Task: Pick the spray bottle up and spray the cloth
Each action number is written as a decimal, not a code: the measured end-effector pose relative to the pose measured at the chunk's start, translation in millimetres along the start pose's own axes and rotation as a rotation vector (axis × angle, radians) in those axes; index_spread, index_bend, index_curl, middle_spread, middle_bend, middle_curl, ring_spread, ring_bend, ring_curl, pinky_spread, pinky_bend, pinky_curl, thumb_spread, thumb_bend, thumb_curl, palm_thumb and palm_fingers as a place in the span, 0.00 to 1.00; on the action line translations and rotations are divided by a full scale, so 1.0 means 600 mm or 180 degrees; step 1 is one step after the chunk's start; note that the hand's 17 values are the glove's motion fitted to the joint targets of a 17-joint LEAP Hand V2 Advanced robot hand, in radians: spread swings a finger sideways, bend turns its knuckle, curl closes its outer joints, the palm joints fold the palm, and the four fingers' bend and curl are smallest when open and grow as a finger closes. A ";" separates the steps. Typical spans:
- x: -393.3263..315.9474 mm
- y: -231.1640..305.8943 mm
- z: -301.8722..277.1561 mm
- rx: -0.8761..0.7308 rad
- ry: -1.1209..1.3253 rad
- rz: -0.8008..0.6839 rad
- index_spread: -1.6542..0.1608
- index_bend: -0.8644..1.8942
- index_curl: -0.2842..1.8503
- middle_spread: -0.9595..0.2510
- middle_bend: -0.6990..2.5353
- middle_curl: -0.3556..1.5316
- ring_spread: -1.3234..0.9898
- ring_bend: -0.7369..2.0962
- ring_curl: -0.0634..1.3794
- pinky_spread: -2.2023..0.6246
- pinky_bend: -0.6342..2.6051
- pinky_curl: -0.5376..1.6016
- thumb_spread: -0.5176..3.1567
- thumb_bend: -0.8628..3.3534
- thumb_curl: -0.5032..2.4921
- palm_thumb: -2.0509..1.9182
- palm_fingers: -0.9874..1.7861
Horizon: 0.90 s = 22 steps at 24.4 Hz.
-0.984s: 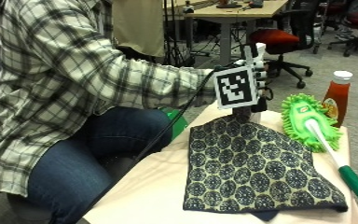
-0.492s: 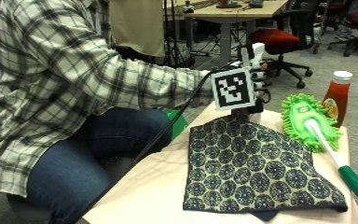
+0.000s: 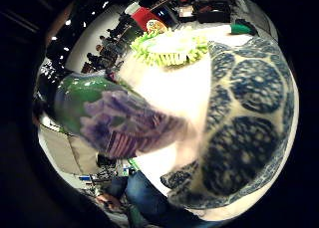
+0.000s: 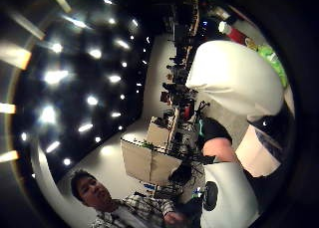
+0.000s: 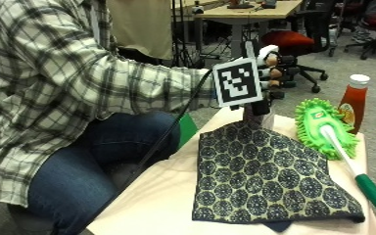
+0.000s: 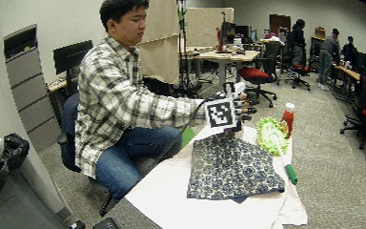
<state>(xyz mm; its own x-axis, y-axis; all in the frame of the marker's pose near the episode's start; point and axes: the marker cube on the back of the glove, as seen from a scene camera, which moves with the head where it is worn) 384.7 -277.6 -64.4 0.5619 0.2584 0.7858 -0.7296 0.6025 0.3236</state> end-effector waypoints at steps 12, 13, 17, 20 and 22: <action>-0.071 0.286 -0.272 -0.0219 0.2589 -0.0662 0.72 0.38 0.31 0.74 0.27 0.39 0.58 0.36 0.27 0.84 0.25 0.42 0.39 0.20 0.37 0.70 0.41; -0.069 0.336 -0.297 -0.0215 0.2848 -0.0678 0.72 0.38 0.31 0.74 0.28 0.39 0.59 0.36 0.27 0.84 0.25 0.42 0.39 0.20 0.37 0.70 0.41; -0.056 0.513 -0.370 0.0060 0.3395 -0.0243 0.72 0.38 0.31 0.73 0.28 0.39 0.59 0.36 0.27 0.85 0.24 0.41 0.40 0.20 0.36 0.69 0.42; -0.052 0.616 -0.395 0.0260 0.3406 0.0213 0.72 0.38 0.31 0.74 0.28 0.39 0.59 0.36 0.27 0.85 0.24 0.40 0.41 0.20 0.36 0.69 0.43; -0.050 0.682 -0.405 0.0366 0.3387 0.0470 0.72 0.39 0.31 0.74 0.28 0.39 0.60 0.36 0.27 0.85 0.24 0.40 0.41 0.20 0.36 0.70 0.43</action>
<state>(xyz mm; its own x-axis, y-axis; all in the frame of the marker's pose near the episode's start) 164.1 144.5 -83.6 0.4754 0.8795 -0.0221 -0.8189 0.4516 0.3543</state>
